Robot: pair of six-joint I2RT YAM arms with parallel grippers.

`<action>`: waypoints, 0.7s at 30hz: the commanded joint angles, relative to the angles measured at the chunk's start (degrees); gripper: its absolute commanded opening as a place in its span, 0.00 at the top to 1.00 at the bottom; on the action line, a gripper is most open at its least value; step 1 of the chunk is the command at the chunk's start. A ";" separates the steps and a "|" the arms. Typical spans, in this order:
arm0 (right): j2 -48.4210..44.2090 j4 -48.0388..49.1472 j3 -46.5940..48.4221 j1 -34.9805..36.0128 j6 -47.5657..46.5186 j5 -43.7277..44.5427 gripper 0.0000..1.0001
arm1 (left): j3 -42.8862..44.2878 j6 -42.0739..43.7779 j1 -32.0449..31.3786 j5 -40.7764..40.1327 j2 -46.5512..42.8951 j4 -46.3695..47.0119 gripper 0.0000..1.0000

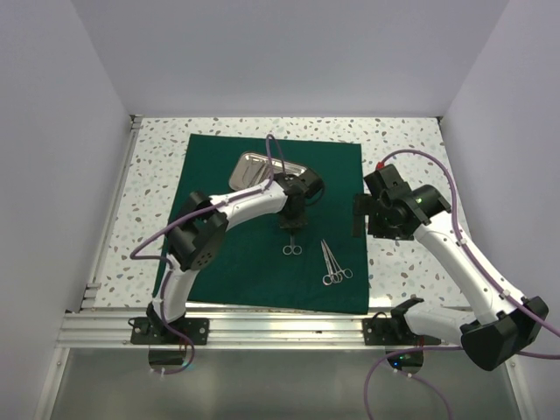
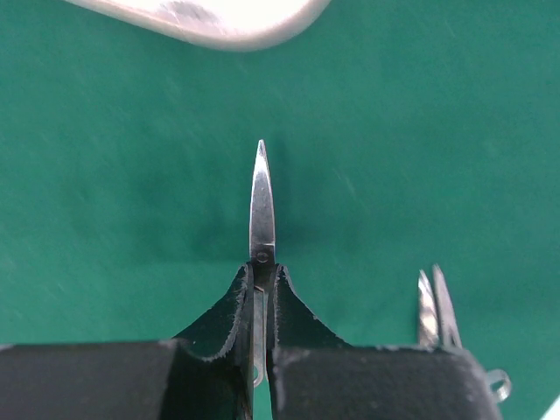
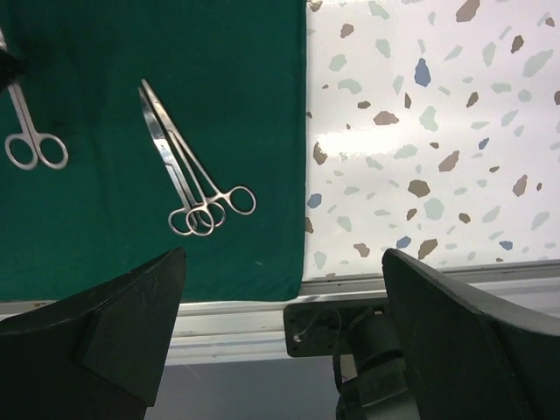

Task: Open and lay out the surgical kit
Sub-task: Move the medical item into the surgical kit.

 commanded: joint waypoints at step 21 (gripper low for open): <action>-14.73 -4.35 -3.80 -0.31 2.87 1.36 0.02 | 11.11 -11.49 -13.58 10.02 4.36 0.49 0.64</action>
